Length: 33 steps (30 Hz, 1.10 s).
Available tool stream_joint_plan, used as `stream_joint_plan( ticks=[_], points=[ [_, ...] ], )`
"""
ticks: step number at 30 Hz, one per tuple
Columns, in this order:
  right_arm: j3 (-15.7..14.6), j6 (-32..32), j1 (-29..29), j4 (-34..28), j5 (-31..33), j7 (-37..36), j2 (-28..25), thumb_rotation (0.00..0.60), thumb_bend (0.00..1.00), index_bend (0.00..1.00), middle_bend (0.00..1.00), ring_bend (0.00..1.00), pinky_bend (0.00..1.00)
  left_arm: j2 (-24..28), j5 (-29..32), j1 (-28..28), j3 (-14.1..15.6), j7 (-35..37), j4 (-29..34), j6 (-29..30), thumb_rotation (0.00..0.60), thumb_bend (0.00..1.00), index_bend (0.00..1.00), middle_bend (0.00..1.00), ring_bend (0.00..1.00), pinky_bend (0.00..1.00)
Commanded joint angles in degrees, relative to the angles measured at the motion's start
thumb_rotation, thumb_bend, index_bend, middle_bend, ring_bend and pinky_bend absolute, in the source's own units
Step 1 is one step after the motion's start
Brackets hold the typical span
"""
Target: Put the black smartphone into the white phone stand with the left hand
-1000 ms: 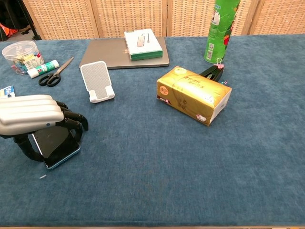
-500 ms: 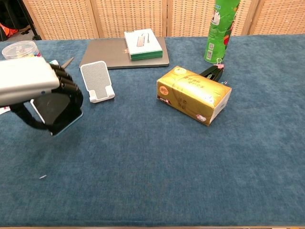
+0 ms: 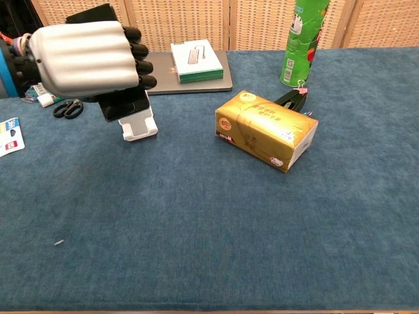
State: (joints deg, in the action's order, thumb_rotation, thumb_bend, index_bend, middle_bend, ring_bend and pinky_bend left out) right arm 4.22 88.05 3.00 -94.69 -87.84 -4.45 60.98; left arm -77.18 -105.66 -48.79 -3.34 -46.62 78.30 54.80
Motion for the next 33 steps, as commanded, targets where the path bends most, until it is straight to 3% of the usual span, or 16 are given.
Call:
stream_joint_plan(
  ticks=[1,17,33],
  points=[
    [-0.02,-0.17,0.07,0.02,0.00,-0.24,-0.13,0.600,0.00,0.00,0.00,0.00,0.00,0.55,-1.13,-3.28,-0.07,0.28,-2.54,-3.75,0.600,0.00,0.63,0.46,0.37,0.35],
    [0.34,-1.06,0.25,-0.04,1.26,-1.03,-0.58,0.600,0.00,0.00,0.00,0.00,0.00,-2.41,-0.07,-5.83,1.60,-0.48,-7.79,-8.31,0.600,0.00,0.61,0.44,0.37,0.35],
    [0.45,-0.81,0.05,-0.16,1.26,-2.97,-1.37,0.600,0.00,0.00,0.00,0.00,0.00,-8.75,7.29,-4.27,-2.27,-17.23,-11.67,-10.52,0.600,0.00,0.61,0.43,0.37,0.35]
  ],
)
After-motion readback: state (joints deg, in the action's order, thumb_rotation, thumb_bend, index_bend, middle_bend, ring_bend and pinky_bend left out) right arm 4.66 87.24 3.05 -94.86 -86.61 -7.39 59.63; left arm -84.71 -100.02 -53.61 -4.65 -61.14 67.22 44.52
